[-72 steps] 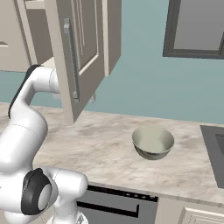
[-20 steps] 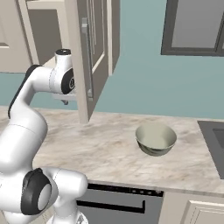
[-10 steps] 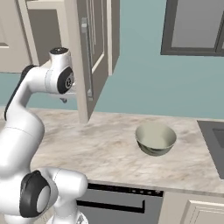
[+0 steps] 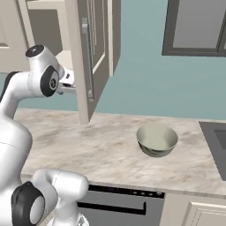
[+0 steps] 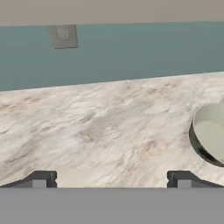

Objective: Pick the carrots from the cabinet and place them in one bowl. Pick the pear from the sink and place it in the other bowl.

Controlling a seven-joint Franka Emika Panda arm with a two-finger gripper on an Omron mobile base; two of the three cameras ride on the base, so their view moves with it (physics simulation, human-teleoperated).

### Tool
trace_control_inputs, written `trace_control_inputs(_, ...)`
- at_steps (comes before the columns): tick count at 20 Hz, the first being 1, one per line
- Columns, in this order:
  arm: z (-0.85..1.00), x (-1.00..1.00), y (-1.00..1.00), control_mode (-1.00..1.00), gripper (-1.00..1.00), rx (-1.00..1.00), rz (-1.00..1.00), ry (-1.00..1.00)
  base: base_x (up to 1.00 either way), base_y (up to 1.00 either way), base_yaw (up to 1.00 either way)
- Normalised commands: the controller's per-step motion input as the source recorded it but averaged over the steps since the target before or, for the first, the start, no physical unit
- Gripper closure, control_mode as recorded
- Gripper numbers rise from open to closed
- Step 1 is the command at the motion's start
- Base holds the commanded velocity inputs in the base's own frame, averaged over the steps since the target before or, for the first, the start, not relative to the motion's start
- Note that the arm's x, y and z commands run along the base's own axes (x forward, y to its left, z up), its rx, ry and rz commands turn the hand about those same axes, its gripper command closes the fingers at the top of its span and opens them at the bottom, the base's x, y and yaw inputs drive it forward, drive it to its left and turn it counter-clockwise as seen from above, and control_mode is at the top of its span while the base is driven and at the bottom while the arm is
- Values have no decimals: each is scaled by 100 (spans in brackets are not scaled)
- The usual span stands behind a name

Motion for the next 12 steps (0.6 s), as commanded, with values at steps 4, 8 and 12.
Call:
trace_control_inputs(4,38,0,9,-100,-100,7,-30,-20,0,0,0)
trace_control_inputs(8,44,3,6,-100,-100,8,-27,-23,0,0,0)
trace_control_inputs(12,48,8,0,-100,-100,13,-17,-17,0,0,0)
